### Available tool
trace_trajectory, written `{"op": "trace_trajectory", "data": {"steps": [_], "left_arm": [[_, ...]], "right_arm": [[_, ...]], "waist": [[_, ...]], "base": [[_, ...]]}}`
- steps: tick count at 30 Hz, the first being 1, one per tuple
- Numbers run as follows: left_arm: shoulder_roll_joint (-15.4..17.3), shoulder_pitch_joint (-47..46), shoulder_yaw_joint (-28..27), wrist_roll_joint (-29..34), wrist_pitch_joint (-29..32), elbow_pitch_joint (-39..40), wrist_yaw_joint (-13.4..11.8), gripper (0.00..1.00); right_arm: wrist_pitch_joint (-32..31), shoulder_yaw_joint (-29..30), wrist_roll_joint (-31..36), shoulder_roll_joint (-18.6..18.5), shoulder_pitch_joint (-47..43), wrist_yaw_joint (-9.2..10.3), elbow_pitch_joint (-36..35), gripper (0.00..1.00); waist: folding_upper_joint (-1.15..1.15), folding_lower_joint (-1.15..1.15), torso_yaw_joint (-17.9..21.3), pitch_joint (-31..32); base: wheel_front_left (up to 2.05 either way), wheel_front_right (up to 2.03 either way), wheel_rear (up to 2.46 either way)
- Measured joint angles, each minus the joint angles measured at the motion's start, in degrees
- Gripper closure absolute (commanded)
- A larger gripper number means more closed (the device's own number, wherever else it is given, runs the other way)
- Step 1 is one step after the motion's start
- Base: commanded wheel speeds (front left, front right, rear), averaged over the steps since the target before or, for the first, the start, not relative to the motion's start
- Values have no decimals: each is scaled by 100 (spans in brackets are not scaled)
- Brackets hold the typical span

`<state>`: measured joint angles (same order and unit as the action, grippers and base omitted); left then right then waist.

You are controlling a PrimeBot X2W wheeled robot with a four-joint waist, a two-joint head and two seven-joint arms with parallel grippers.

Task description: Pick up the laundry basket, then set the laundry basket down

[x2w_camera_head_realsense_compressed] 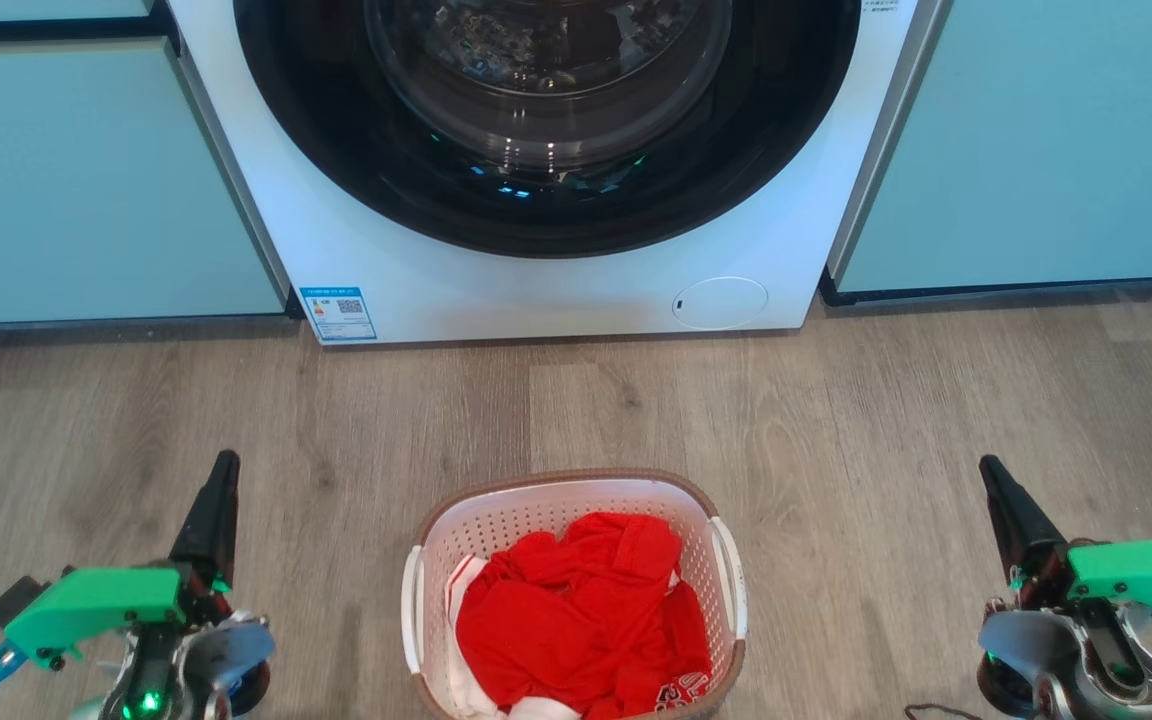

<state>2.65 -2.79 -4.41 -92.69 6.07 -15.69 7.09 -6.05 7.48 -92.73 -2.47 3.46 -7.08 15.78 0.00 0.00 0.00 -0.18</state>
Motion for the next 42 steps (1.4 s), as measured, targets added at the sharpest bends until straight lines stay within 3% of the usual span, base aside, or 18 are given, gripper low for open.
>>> {"op": "trace_trajectory", "data": {"steps": [24, 25, 31, 42], "left_arm": [[0, 0, 0, 0, 0, 0, 0, 100], [-1, 3, 3, -1, -2, -14, -5, 0], [-62, 417, 22, -2, -10, -483, -8, 0], [-81, 385, 1, 156, -171, -420, -7, 0]], "right_arm": [[0, 1, 1, 0, 0, 0, 0, 100], [1, -1, -1, 2, -2, 0, 13, 0], [10, -30, -1, 55, -341, 1, 466, 0], [176, -14, 218, 55, -381, 1, 348, 0]], "waist": [[0, 0, 0, 0], [0, 0, 0, 0], [0, 0, 2, -4], [0, 0, 3, -44]], "base": [[0, 0, 0], [0, 0, 0], [0, 0, 0], [0, 0, 0]]}}
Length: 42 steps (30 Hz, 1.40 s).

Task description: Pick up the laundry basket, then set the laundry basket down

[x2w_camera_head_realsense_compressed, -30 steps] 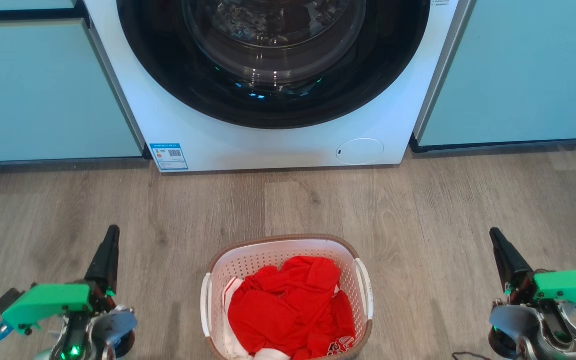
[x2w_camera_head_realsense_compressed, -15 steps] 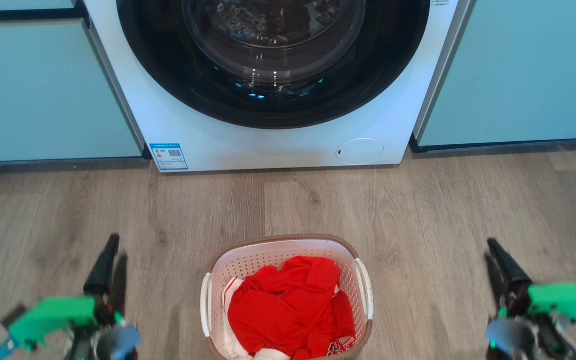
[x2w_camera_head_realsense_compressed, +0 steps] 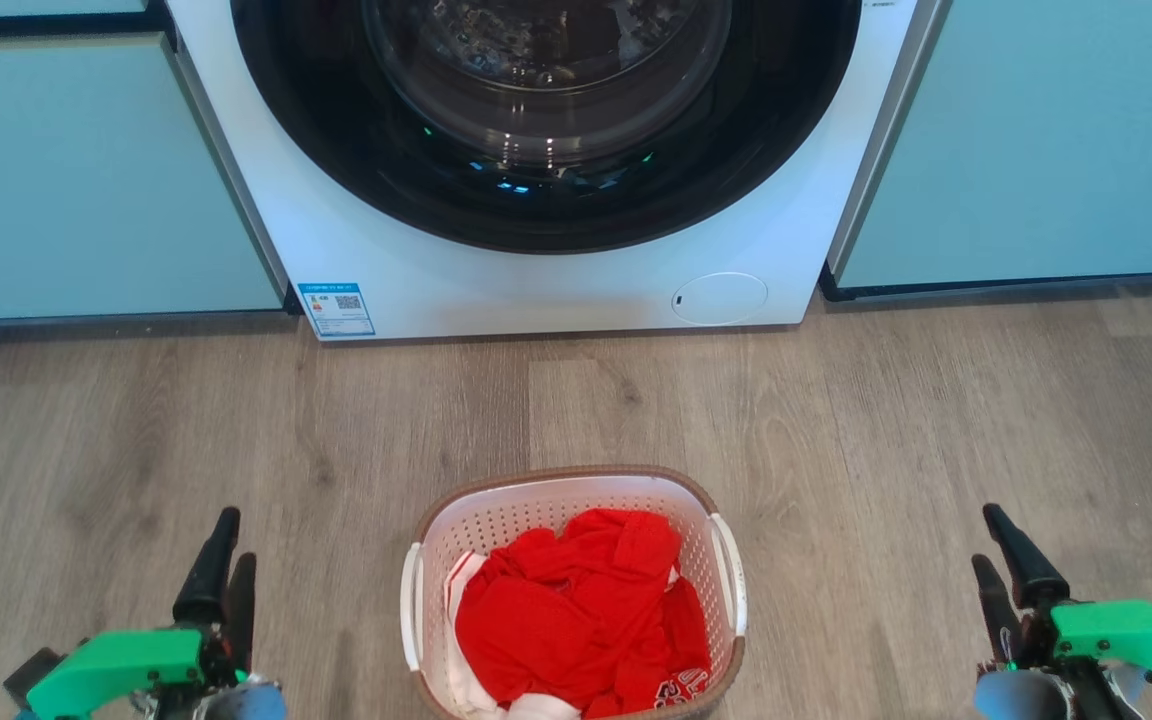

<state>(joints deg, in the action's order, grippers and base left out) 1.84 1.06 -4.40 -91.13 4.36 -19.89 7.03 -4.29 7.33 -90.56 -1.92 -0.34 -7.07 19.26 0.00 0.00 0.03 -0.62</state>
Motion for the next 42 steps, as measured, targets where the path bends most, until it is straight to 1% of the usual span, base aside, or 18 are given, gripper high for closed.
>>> {"op": "trace_trajectory", "data": {"steps": [15, 16, 19, 20, 24, 28, 34, 36, 42], "left_arm": [[0, -139, -159, 613, -246, 125, 0, 0], [0, -140, -176, 728, -287, 162, 0, 0], [0, -167, -181, 936, -302, 261, 0, 0], [0, -167, -181, 936, -302, 261, 0, 0], [0, -246, -174, 1254, -390, 450, -10, 0], [0, -257, -133, 1545, -461, 630, -133, 0], [-1, -257, 48, 2098, -552, 965, -408, 0], [0, -257, 164, 2420, -603, 1122, -556, 0], [2, -270, 435, 3132, -697, 1424, -844, 0]], "right_arm": [[226, 167, 810, 0, 43, 0, -242, 0], [265, 174, 990, 0, 59, 0, -294, 0], [322, 181, 1273, 0, 140, 0, -394, 0], [322, 181, 1273, 0, 140, 0, -394, 0], [383, 167, 1731, 0, 159, 0, -567, 0], [445, 56, 2274, 0, 167, 0, -746, 0], [539, -67, 2989, -1, 246, 0, -991, 0], [597, -144, 3283, -1, 246, 0, -1062, 0], [691, -335, 3975, -2, 248, 0, -1239, 0]], "waist": [[0, 0, -12, -73], [0, 0, -13, -80], [0, 0, -15, -89], [0, 0, -15, -89], [0, 0, -23, -106], [0, 0, -34, -130], [0, 0, -51, -120], [0, 0, -64, -121], [0, 0, -81, -137]], "base": [[0, 0, 0], [0, 0, 0], [0, 0, 0], [0, 0, 0], [0, 0, 0], [0, 0, 0], [0, 0, 0], [0, 0, 0], [0, 0, 0]]}}
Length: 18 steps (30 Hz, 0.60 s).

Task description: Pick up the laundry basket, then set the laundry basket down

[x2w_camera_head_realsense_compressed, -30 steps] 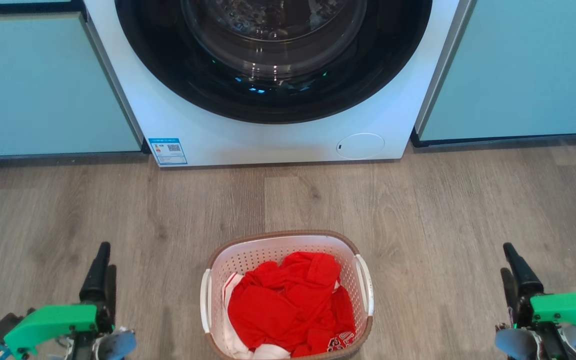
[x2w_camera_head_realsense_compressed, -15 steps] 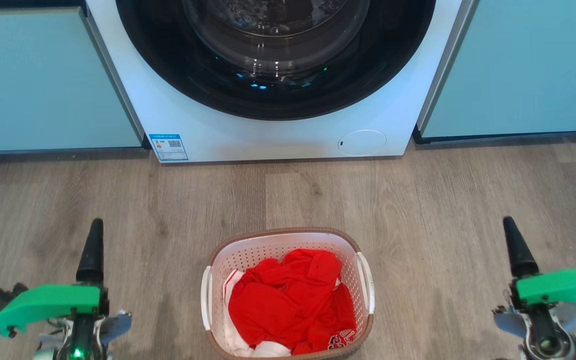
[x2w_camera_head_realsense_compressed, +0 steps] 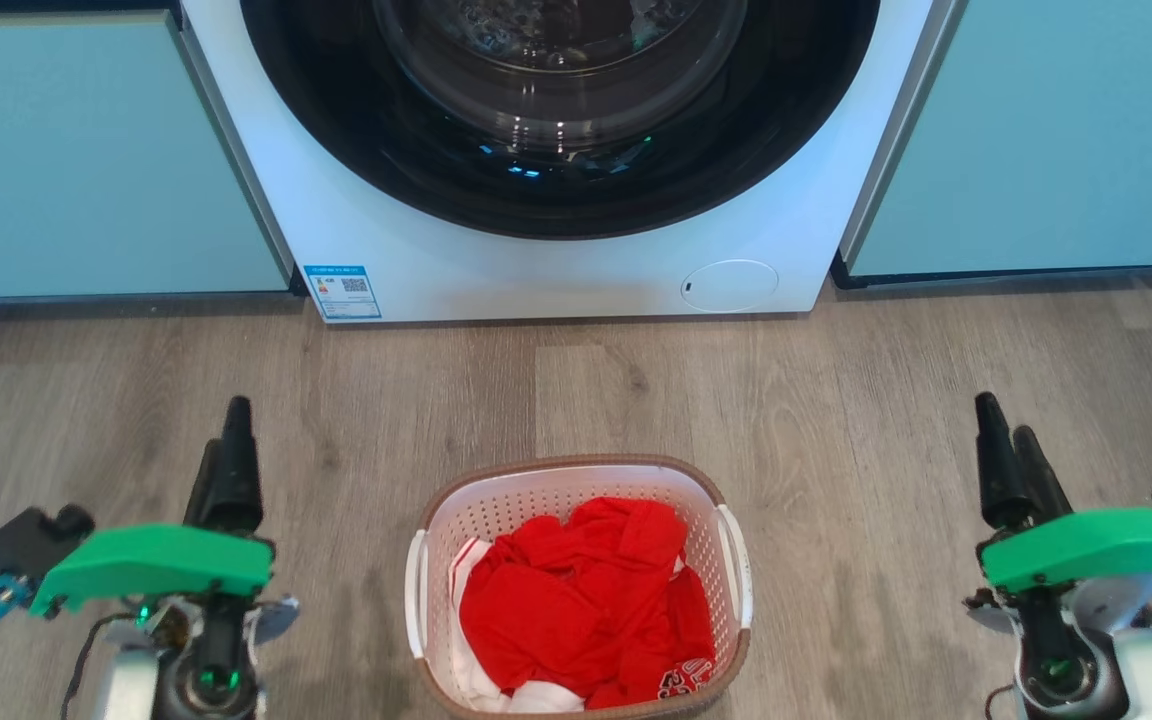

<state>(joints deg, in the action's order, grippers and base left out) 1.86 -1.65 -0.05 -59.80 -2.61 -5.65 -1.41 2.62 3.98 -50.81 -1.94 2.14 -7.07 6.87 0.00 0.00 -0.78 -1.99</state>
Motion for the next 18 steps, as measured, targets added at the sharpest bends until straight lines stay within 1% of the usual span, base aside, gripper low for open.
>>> {"op": "trace_trajectory", "data": {"steps": [5, 7, 12, 14, 18], "left_arm": [[2, -74, 307, 648, -66, 144, -289, 0], [3, -97, 431, 905, -109, 174, -341, 0], [10, -101, 780, 1602, -198, 153, -555, 0], [64, -133, 981, 1864, -230, 97, -643, 0], [231, -260, 1355, 2258, -302, -57, -983, 0]], "right_arm": [[68, -142, 531, -2, 21, 0, -109, 0], [103, -192, 697, -2, 22, 0, -76, 0], [169, -478, 1380, -10, 51, 0, -145, 0], [211, -487, 1569, -11, 123, 0, -189, 0], [296, -557, 1866, -14, 151, 0, -225, 0]], "waist": [[0, 0, -7, 4], [0, 0, -8, 11], [0, 0, 3, -5], [0, 0, 10, -9], [0, 0, 38, -7]], "base": [[0, 0, 0], [0, 0, 0], [0, 0, 0], [0, 0, 0], [0, 0, 0]]}}
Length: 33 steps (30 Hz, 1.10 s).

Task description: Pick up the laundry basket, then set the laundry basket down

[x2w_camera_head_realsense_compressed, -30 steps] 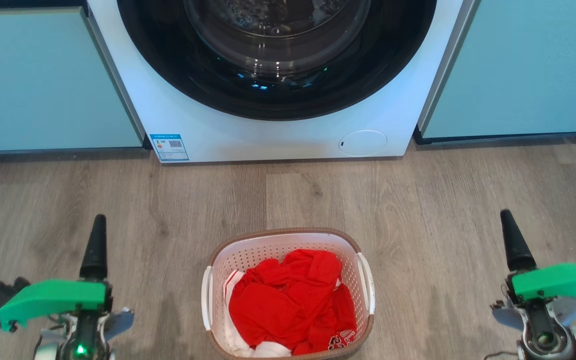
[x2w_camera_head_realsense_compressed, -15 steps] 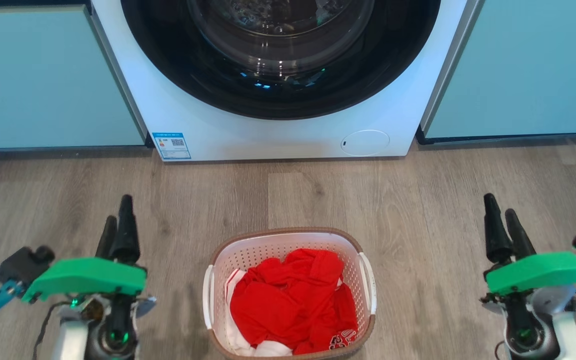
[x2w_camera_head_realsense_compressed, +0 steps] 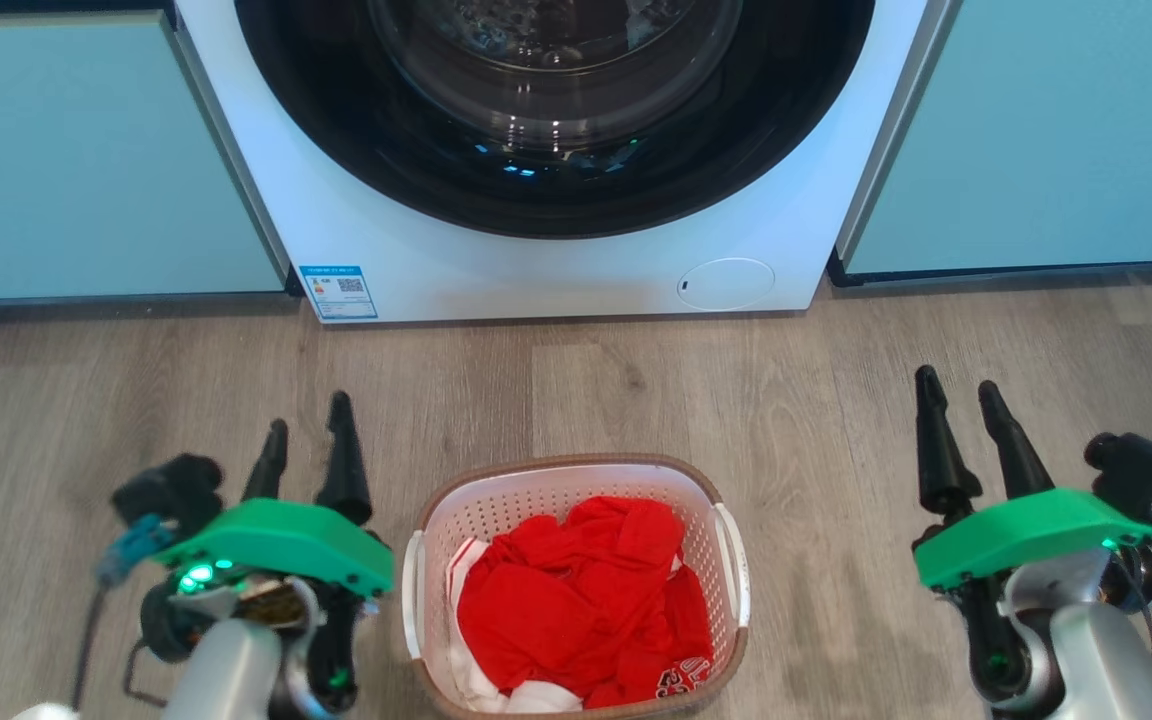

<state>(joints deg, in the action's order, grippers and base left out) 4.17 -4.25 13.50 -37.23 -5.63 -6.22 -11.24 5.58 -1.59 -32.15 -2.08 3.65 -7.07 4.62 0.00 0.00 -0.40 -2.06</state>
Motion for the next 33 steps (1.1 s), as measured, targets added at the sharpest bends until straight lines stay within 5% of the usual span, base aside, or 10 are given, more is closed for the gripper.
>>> {"op": "trace_trajectory", "data": {"steps": [13, 24, 33], "left_arm": [[346, -372, 1038, 806, -199, -224, -803, 0], [298, -507, 1319, 1038, -359, -543, -236, 0], [54, -527, 880, 1757, -534, 181, -167, 0]], "right_arm": [[178, -260, 934, -8, 1, -1, 69, 0], [368, -390, 1479, -11, 77, -1, 60, 0], [523, -381, 2027, -15, 79, -1, -367, 0]], "waist": [[0, 0, 74, -19], [0, 0, 67, -78], [0, 0, 66, -132]], "base": [[0, 0, 0], [0, 0, 0], [0, 0, 0]]}}
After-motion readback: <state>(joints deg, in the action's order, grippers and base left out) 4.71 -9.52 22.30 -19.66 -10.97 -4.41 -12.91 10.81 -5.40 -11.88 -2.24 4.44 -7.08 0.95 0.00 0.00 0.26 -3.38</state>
